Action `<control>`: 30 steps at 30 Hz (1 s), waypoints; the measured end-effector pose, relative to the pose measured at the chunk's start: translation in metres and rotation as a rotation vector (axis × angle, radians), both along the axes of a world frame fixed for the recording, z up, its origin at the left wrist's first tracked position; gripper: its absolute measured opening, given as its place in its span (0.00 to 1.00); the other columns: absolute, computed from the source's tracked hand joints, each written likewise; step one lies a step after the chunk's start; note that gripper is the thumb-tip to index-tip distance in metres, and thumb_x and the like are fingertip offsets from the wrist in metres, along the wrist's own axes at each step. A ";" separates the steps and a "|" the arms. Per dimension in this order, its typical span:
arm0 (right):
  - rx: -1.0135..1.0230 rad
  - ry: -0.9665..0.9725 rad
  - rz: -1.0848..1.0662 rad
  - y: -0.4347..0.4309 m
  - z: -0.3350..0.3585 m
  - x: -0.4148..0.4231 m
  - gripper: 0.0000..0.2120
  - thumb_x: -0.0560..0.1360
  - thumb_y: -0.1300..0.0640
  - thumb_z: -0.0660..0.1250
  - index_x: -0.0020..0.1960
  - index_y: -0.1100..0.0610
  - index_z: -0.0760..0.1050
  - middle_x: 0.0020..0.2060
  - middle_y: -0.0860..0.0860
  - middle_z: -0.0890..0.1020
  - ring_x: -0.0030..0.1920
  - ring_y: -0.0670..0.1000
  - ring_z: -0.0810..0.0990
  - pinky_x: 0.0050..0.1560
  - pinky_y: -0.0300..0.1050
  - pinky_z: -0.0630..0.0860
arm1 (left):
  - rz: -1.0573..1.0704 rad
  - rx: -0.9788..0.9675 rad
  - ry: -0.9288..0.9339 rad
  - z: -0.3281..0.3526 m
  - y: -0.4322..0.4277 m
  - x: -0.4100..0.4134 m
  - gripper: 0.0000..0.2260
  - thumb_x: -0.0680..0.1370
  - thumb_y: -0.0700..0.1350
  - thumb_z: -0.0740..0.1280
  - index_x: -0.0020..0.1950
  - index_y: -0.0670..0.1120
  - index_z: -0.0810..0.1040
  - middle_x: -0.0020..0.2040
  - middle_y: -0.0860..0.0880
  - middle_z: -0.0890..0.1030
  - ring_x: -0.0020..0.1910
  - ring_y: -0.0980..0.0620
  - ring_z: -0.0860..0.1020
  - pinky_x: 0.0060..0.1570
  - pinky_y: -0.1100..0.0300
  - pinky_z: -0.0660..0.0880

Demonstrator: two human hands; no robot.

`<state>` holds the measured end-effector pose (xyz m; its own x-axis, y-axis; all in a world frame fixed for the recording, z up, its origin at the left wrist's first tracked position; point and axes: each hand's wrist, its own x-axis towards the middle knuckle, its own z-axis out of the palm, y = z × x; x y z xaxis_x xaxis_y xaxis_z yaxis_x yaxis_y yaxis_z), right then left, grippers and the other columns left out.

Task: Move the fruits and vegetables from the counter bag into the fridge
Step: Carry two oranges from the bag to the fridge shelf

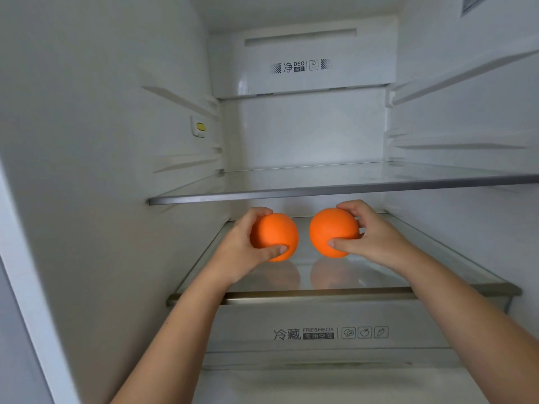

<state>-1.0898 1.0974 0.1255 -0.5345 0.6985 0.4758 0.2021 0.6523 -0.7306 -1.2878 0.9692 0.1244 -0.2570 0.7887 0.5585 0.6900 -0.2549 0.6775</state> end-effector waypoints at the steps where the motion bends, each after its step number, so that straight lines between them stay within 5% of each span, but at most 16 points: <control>1: 0.004 0.011 -0.005 0.000 0.000 0.001 0.30 0.67 0.59 0.73 0.64 0.48 0.65 0.58 0.47 0.69 0.56 0.49 0.70 0.43 0.38 0.69 | 0.014 0.001 0.018 -0.001 0.001 0.000 0.26 0.67 0.38 0.76 0.57 0.53 0.67 0.59 0.48 0.70 0.56 0.50 0.71 0.53 0.60 0.68; 7: 0.010 -0.001 0.020 -0.003 0.000 -0.001 0.31 0.68 0.58 0.73 0.67 0.47 0.65 0.63 0.49 0.68 0.58 0.50 0.69 0.53 0.45 0.69 | 0.088 -0.019 0.029 -0.001 0.005 -0.003 0.28 0.66 0.37 0.75 0.60 0.53 0.66 0.60 0.49 0.68 0.57 0.49 0.69 0.52 0.61 0.66; 11: 0.009 -0.030 0.016 -0.004 -0.001 -0.003 0.35 0.68 0.57 0.73 0.70 0.47 0.61 0.65 0.49 0.66 0.57 0.49 0.68 0.54 0.44 0.68 | 0.094 -0.070 -0.012 0.000 0.003 -0.001 0.34 0.68 0.40 0.75 0.69 0.49 0.63 0.60 0.51 0.66 0.58 0.51 0.67 0.58 0.56 0.68; 20: 0.009 -0.061 0.002 -0.004 -0.002 -0.004 0.36 0.68 0.56 0.73 0.71 0.47 0.58 0.68 0.51 0.65 0.58 0.49 0.68 0.53 0.43 0.66 | 0.096 -0.072 -0.027 0.001 0.000 0.001 0.32 0.69 0.41 0.74 0.69 0.50 0.64 0.60 0.51 0.66 0.57 0.51 0.68 0.53 0.60 0.65; 30: -0.070 0.025 -0.030 -0.011 0.003 0.001 0.37 0.68 0.54 0.73 0.71 0.48 0.57 0.69 0.52 0.66 0.64 0.52 0.68 0.57 0.45 0.66 | 0.181 -0.059 0.032 0.003 -0.009 0.003 0.38 0.68 0.43 0.75 0.72 0.48 0.59 0.71 0.45 0.61 0.67 0.48 0.65 0.59 0.61 0.62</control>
